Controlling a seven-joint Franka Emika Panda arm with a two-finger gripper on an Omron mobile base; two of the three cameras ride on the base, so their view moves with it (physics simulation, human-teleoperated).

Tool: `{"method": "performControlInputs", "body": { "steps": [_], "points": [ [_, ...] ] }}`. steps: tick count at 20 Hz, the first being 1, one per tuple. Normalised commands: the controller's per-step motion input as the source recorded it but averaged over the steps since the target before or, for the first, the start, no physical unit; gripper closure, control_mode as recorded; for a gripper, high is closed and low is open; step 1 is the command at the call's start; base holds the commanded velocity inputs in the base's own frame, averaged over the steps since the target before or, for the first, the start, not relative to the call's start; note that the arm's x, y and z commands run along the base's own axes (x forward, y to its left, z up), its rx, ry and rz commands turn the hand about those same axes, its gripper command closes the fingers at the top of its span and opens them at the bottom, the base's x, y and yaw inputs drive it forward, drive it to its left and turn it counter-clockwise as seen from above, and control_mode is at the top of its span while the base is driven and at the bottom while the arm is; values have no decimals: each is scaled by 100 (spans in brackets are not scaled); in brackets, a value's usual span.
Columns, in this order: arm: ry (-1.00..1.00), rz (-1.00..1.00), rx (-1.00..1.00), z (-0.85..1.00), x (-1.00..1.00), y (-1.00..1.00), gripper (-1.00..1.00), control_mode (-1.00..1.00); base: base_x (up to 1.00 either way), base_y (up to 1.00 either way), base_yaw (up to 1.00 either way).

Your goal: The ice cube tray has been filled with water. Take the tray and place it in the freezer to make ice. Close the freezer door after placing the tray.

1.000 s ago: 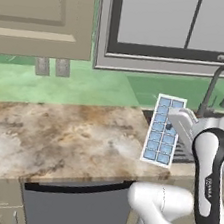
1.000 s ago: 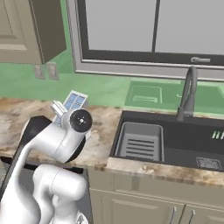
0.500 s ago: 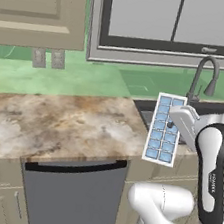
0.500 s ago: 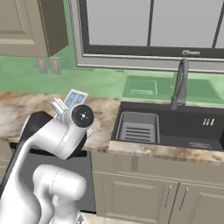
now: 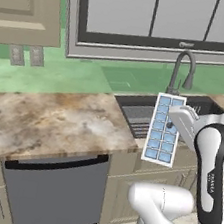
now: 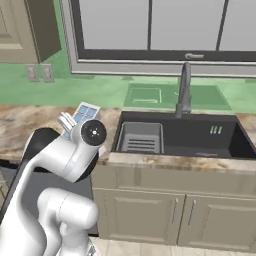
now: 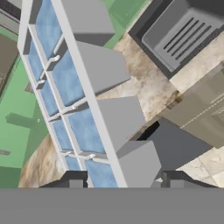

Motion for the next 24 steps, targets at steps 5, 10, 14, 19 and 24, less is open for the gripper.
{"method": "performControlInputs", "body": {
  "steps": [5, 10, 14, 19, 24],
  "points": [
    [0, 0, 0, 0, 0, 0, 100, 100, -35, -42, -23],
    [0, 0, 0, 0, 0, 0, 100, 100, -20, -35, -26],
    [0, 0, 0, 0, 0, 0, 100, 100, -12, -22, -26],
    [0, 0, 0, 0, 0, 0, 100, 100, -3, -18, -30],
    [0, 0, 0, 0, 0, 0, 100, 100, 0, -23, -33]
  ]
}}
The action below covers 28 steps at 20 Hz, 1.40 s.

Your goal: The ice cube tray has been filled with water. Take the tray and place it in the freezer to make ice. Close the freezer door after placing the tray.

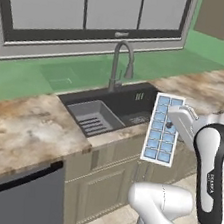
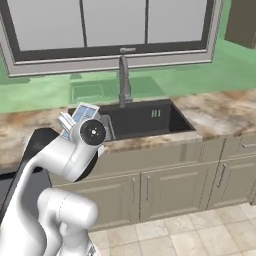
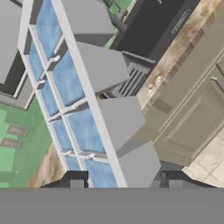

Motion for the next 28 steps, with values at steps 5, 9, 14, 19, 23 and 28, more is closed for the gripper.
{"method": "performControlInputs", "body": {
  "steps": [5, 9, 14, 19, 23, 28],
  "points": [
    [0, 0, 0, 0, 0, 0, 100, 100, -1, -26, -34],
    [0, 0, 0, 0, 0, 0, 100, 100, -11, -30, -38],
    [0, 0, 0, 0, 0, 0, 100, 100, -14, -40, -41],
    [0, 0, 0, 0, 0, 0, 100, 100, -18, -40, -42],
    [0, 0, 0, 0, 0, 0, 100, 100, -20, -39, -43],
    [0, 0, 0, 0, 0, 0, 100, 100, -24, -35, -44]
  ]
}}
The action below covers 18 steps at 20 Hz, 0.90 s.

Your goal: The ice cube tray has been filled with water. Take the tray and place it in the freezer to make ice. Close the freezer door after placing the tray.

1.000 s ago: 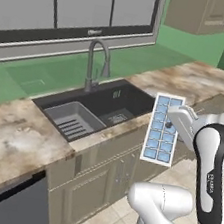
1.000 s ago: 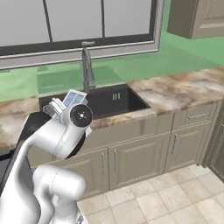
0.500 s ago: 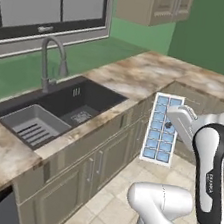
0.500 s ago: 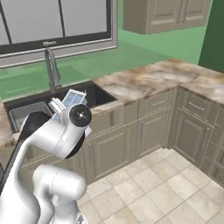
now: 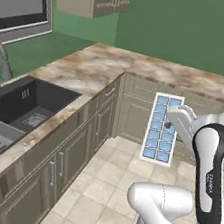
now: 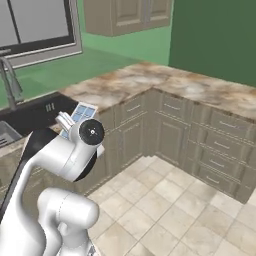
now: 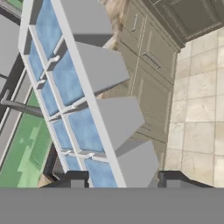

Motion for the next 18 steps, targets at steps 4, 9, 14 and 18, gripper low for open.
{"method": "performControlInputs", "body": {
  "steps": [4, 9, 14, 18],
  "points": [
    [0, 0, 0, 0, 0, 0, 100, 100, -29, -35, -44],
    [0, 0, 0, 0, 0, 0, 100, 100, -24, -33, -43],
    [0, 0, 0, 0, 0, 0, 100, 100, -17, -31, -44],
    [0, 0, 0, 0, 0, 0, 100, 100, -14, -29, -43]
  ]
}}
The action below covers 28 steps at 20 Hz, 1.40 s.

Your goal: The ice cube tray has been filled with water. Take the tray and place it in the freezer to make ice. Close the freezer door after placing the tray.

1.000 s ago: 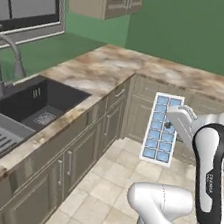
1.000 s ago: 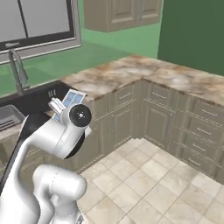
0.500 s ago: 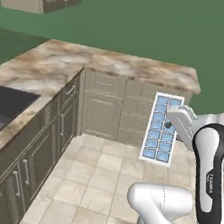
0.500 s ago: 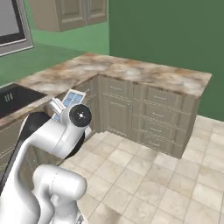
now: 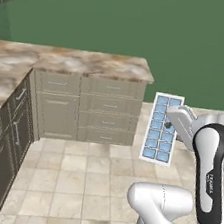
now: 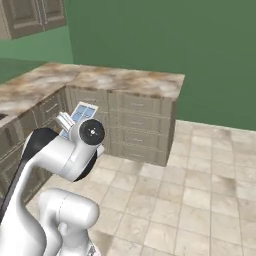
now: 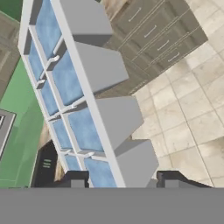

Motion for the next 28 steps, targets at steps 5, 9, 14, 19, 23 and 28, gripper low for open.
{"method": "performControlInputs", "body": {
  "steps": [5, 9, 14, 19, 23, 28],
  "points": [
    [0, 0, 0, 0, 0, 0, 100, 100, -7, -32, -42],
    [0, 0, 0, 0, 0, 0, 100, 100, 0, -22, -41],
    [0, 0, 0, 0, 0, 0, 100, 100, 0, -18, -41],
    [0, 0, 0, 0, 0, 0, 100, 100, 0, -11, -44],
    [0, 0, 0, 0, 0, 0, 100, 100, 0, -8, -47],
    [0, 0, 0, 0, 0, 0, 100, 100, 0, -11, -45]
  ]
}}
